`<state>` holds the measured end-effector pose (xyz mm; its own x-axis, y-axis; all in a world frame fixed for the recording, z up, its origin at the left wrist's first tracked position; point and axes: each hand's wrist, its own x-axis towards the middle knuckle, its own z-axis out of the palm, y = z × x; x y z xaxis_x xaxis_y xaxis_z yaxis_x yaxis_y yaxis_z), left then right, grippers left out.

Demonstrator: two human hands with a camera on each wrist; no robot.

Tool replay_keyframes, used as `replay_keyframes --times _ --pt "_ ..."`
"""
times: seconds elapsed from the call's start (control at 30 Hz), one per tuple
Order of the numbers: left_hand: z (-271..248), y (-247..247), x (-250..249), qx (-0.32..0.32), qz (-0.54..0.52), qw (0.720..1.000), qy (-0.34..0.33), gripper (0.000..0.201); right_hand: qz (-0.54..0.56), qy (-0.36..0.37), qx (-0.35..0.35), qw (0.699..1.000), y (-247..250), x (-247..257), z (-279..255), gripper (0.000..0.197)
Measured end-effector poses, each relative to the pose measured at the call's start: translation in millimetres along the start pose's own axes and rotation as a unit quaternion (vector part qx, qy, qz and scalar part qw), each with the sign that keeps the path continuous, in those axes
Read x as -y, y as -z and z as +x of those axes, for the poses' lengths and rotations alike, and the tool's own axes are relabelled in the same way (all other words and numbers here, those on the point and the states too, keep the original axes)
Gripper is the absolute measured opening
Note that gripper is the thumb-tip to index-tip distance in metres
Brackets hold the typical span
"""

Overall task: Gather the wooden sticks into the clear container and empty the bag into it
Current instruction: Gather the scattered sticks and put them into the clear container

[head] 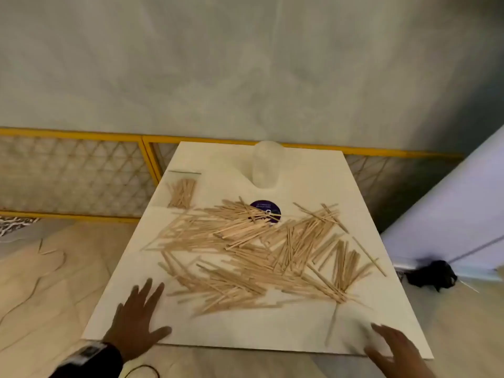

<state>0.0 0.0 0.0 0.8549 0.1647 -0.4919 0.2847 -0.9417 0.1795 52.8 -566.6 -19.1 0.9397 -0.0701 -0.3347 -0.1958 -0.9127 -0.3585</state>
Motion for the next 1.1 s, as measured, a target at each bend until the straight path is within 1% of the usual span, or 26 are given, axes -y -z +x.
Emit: replay_keyframes --times 0.03,0.07,0.1,0.17,0.23,0.3,0.43,0.53,0.6,0.67,0.73,0.8,0.83,0.87,0.9,0.93,0.97,1.0,1.07,1.1 --pt "11 1 0 0.014 0.009 1.000 -0.003 0.127 -0.007 0.030 0.020 0.999 -4 17 10 0.126" --pt "20 -2 -3 0.021 0.017 1.000 0.002 0.132 -0.032 0.025 0.048 0.998 -10 42 13 0.134" --pt "28 -3 -6 0.033 0.035 0.999 -0.003 0.136 -0.061 0.036 0.064 0.995 -16 52 18 0.137" --pt "43 -7 -19 0.051 0.054 0.997 -0.017 0.137 -0.093 0.047 0.080 0.991 -32 71 22 0.134" --pt "54 -20 -36 0.059 0.061 0.996 -0.032 0.131 -0.126 0.057 0.087 0.987 -50 86 27 0.130" --pt "63 -26 -58 0.045 0.060 0.996 -0.039 0.123 -0.119 0.057 0.067 0.989 -68 108 34 0.122" --pt "87 -36 -106 0.028 0.039 0.998 -0.046 0.106 -0.098 0.026 0.054 0.993 -91 153 59 0.090" --pt "108 -38 -139 0.011 0.028 0.998 -0.047 0.097 -0.071 0.034 0.063 0.995 -99 186 80 0.083" --pt "118 -35 -156 0.006 0.007 0.999 -0.047 0.091 -0.043 0.052 0.085 0.994 -97 201 92 0.082" --pt "123 -29 -161 -0.005 -0.027 0.997 -0.065 0.088 -0.027 0.082 0.065 0.994 -89 200 103 0.081" --pt "117 -22 -155 -0.034 -0.045 0.992 -0.115 0.093 -0.008 0.081 -0.008 0.997 -71 184 111 0.084" --pt "105 -20 -149 -0.036 -0.004 0.984 -0.175 0.103 0.012 0.015 -0.080 0.997 -46 151 123 0.085" --pt "97 -22 -144 -0.025 0.029 0.978 -0.205 0.108 0.011 -0.032 -0.099 0.994 -33 132 128 0.085" --pt "91 -28 -141 -0.007 0.057 0.971 -0.231 0.112 0.008 -0.080 -0.103 0.991 -19 113 134 0.087" --pt "91 -35 -142 0.007 0.080 0.965 -0.251 0.115 0.007 -0.121 -0.092 0.988 -9 94 147 0.090" --pt "91 -43 -142 0.008 0.096 0.959 -0.267 0.116 0.003 -0.150 -0.074 0.986 0 81 154 0.091" --pt "92 -48 -144 0.001 0.106 0.955 -0.277 0.116 -0.006 -0.160 -0.054 0.986 1 72 162 0.092" --pt "98 -52 -147 -0.005 0.107 0.957 -0.271 0.116 -0.017 -0.150 -0.034 0.988 1 67 171 0.091" --pt "110 -53 -152 -0.015 0.109 0.964 -0.240 0.112 -0.042 -0.095 -0.013 0.995 -7 73 179 0.084" --pt "116 -51 -155 -0.024 0.106 0.968 -0.225 0.109 -0.048 -0.065 -0.014 0.997 -14 82 179 0.081"
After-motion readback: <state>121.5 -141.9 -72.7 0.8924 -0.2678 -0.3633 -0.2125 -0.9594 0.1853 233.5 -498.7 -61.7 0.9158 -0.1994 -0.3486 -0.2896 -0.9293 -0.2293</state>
